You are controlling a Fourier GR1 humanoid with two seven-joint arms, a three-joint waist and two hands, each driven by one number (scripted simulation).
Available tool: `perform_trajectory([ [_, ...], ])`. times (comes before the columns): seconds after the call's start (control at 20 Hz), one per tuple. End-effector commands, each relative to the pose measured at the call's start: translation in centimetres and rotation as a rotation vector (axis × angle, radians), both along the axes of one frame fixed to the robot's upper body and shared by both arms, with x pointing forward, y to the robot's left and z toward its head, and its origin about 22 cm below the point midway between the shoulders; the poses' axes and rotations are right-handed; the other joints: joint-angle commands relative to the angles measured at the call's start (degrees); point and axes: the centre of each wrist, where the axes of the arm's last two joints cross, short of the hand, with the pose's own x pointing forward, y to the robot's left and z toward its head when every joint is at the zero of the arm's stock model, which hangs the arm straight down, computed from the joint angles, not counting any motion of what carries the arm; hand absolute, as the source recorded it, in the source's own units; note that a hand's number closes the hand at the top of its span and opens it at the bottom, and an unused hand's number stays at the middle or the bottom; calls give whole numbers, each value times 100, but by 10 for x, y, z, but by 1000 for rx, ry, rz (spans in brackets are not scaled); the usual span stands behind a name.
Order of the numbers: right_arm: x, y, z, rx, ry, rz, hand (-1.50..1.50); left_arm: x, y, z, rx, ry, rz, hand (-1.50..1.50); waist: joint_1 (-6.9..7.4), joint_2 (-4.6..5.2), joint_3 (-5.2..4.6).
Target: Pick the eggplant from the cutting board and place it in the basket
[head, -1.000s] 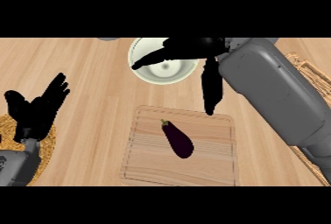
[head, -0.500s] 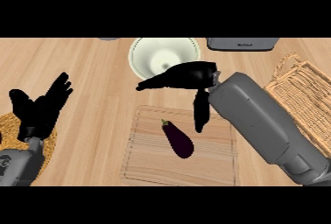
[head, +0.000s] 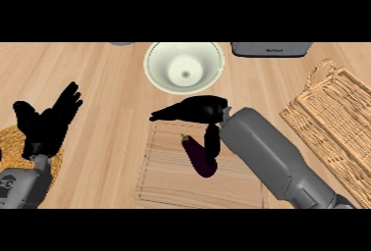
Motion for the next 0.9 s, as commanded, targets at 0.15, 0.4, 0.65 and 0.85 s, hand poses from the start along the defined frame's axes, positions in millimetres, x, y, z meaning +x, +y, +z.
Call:
perform_trajectory([
  [0.15,-5,11,-31,-114,-26,28,-150,5,4,27,7,1,-4,0,6,-8,1],
  [0.4,1,7,-44,-171,-40,57,-150,6,6,-5,2,-4,0,0,-6,0,-1],
  [0.65,0,1,-33,-139,-45,70,-150,0,5,0,-3,9,-1,0,-42,-19,-1],
  [0.85,12,-23,-55,-114,35,71,-150,10,17,2,-6,11,6,0,-15,4,-1],
])
